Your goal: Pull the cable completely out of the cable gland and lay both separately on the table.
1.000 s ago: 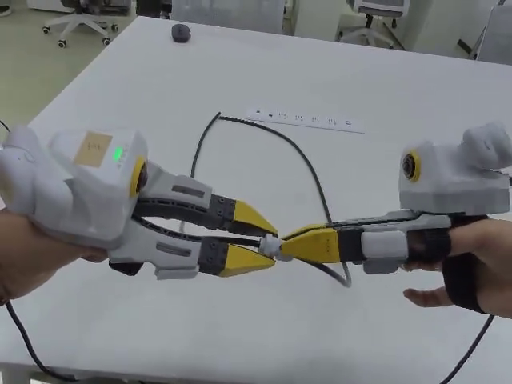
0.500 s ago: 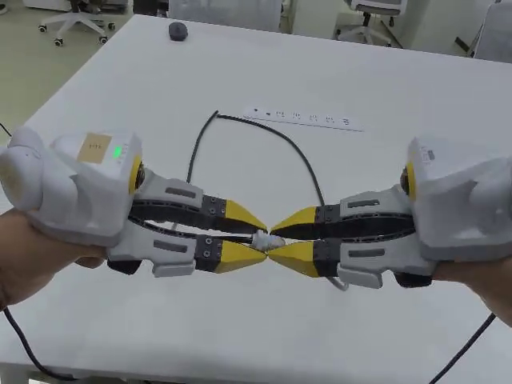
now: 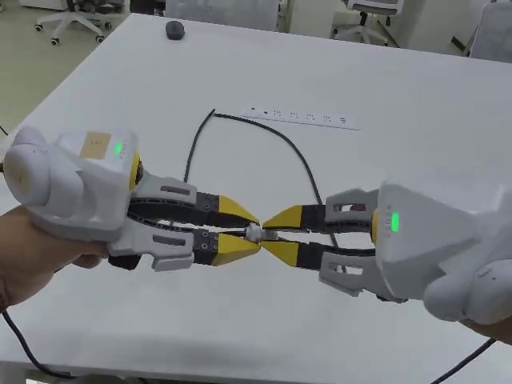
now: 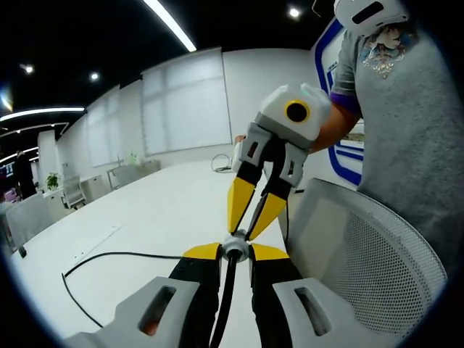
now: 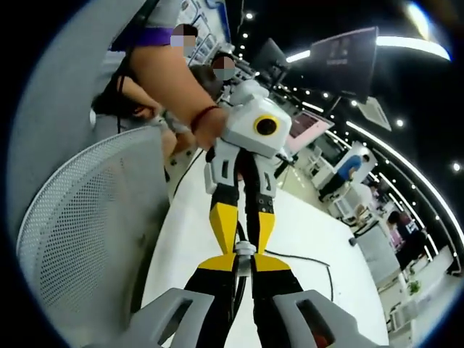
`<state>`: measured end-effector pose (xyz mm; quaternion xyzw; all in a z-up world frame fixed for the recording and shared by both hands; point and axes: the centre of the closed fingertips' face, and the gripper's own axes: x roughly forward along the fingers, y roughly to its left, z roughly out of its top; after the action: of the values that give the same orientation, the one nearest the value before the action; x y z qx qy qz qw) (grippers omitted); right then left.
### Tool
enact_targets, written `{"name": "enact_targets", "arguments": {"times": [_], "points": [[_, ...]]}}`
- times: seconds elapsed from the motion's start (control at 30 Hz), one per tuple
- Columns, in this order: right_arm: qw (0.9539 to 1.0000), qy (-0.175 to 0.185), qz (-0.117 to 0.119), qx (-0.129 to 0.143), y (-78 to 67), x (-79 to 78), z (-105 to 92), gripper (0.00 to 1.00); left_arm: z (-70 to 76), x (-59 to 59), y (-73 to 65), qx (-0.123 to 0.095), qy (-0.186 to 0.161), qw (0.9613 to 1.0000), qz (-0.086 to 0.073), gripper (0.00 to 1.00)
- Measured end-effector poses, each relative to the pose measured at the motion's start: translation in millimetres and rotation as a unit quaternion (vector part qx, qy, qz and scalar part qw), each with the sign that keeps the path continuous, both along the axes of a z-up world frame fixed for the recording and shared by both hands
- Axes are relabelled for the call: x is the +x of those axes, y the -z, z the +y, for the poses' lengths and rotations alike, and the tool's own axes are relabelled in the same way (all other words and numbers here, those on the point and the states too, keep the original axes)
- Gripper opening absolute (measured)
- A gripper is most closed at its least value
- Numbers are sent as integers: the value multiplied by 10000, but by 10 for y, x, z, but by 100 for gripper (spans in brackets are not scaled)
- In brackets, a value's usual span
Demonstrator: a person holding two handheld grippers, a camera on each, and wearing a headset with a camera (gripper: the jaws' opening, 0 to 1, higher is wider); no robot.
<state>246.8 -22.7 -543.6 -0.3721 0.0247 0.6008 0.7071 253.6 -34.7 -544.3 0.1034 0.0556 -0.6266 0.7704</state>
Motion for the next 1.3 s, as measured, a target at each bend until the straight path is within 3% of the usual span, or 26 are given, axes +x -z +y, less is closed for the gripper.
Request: {"name": "enact_targets", "arguments": {"times": [0.17,0.23,0.27,0.33,0.37,0.43,0.57,0.63,0.83,1.0,1.1,1.3], "points": [[9976,422,381,397,-134,88,-81,3,-6,5,-27,-36,-4,10000,-16,15],[9930,682,696,666,-191,132,-145,6,2,10,-32,-53,-25,10000,-6,15],[9901,803,908,705,-188,133,-195,7,8,14,-30,-47,-36,10000,-11,15],[9889,871,934,759,-202,147,-244,7,23,28,-35,-57,-83,9999,-17,15],[9878,955,1043,657,-154,147,-273,7,29,31,-41,-63,-94,9999,-28,15],[9901,977,907,450,-103,144,-298,6,32,37,-49,-70,-109,9999,-40,15],[9912,903,924,292,-51,76,-210,6,28,50,-45,-49,-120,9999,-57,15],[9930,862,800,70,0,72,-194,5,25,48,-51,-57,-113,9999,-61,15],[9930,879,784,-90,67,85,-185,0,44,50,-56,-18,-130,9999,-99,15],[9954,739,453,-405,110,78,-189,0,63,41,-54,1,-132,9998,-130,15],[9948,749,384,-572,157,101,-238,0,102,41,-23,83,-162,9997,-147,15],[9921,903,525,-694,256,188,-420,0,219,45,-30,151,-254,9994,-177,15]]}}
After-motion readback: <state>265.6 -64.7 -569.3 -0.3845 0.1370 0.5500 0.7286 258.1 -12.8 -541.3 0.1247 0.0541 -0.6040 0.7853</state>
